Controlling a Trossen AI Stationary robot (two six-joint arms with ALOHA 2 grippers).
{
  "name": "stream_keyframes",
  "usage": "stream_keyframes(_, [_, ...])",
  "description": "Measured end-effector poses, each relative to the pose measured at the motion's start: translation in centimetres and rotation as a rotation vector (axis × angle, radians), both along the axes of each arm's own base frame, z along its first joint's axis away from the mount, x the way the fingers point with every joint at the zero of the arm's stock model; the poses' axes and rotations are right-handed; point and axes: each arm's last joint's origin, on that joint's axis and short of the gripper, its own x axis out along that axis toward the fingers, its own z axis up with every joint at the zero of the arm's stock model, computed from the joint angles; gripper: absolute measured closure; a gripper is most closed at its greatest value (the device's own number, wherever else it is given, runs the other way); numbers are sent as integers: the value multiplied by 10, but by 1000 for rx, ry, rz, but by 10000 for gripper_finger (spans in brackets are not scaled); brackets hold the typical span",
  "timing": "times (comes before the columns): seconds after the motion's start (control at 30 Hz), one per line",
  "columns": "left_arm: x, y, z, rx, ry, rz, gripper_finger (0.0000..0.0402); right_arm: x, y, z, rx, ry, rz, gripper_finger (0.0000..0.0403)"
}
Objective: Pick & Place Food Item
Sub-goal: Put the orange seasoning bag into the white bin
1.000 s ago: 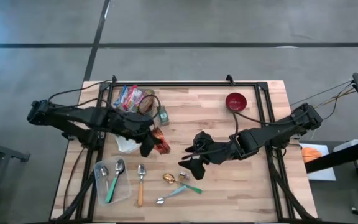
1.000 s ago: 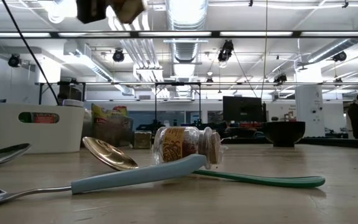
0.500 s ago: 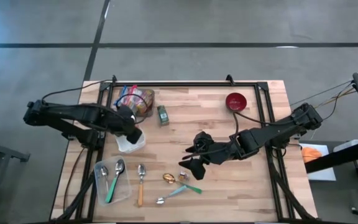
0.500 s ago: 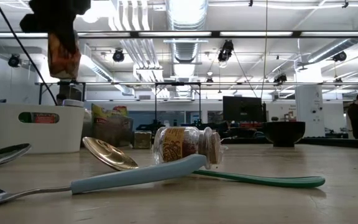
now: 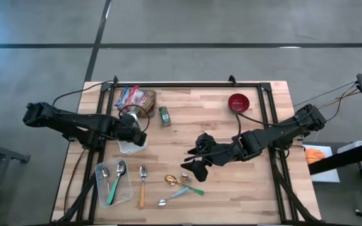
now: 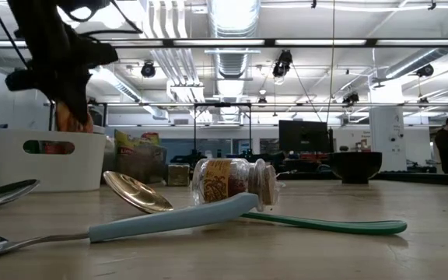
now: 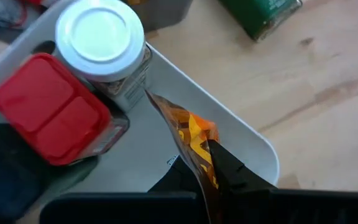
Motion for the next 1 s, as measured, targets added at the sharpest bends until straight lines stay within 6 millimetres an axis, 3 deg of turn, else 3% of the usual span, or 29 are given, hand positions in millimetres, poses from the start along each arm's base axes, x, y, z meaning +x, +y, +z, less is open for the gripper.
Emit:
stream_keyframes(0.2, [-2,2,-17,58,-26,52,401,0,0,0,9,2,5,39])
stream_keyframes(0.4, [0,4,-18,152,-26,-11,401,0,0,0,14,2,2,39])
stream_keyframes(1.0, [10,3,-31,179,64,-84,401,0,0,0,11,2,3,39])
